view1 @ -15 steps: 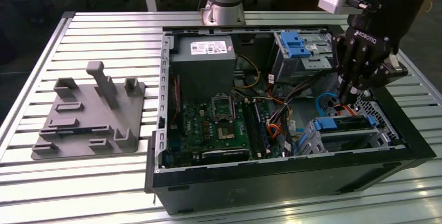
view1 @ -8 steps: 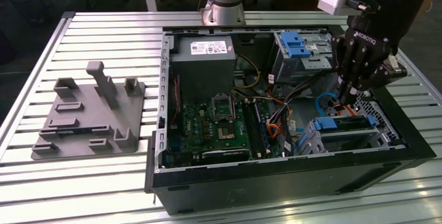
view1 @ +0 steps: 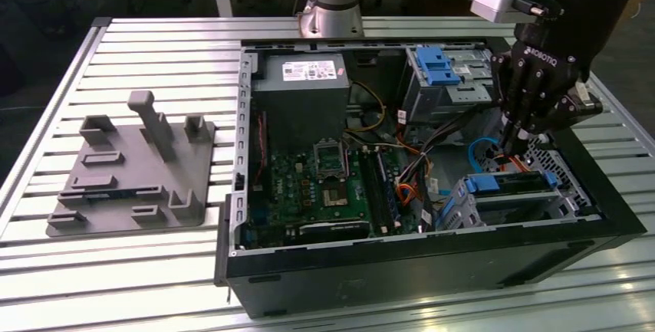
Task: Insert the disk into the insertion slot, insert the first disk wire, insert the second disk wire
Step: 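Insert the second disk wire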
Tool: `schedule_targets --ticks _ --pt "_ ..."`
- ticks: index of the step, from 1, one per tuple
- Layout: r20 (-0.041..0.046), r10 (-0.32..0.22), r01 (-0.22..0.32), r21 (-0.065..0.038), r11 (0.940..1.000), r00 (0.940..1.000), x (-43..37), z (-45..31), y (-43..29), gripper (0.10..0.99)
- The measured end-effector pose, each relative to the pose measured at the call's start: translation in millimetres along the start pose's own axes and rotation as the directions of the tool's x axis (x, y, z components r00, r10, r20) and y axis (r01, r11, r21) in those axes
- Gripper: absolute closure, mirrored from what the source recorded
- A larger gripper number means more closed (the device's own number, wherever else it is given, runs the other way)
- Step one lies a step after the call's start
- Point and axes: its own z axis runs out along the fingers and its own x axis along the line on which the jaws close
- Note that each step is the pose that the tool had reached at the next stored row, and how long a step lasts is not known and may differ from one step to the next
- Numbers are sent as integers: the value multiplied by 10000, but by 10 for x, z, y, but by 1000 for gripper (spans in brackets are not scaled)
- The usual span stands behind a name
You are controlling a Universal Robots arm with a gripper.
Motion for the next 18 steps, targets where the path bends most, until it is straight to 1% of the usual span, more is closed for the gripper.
schedule_targets --ticks 3,10,12,18 --pt "3 7 -7 -2 10000 10000 1 2 -9 929" --pt "3 117 -117 -40 9999 9999 6 1 -80 929" --pt "3 134 -134 -52 9999 9999 9 0 -106 929" --pt "8 141 -141 -130 9998 9999 16 1 -195 929"
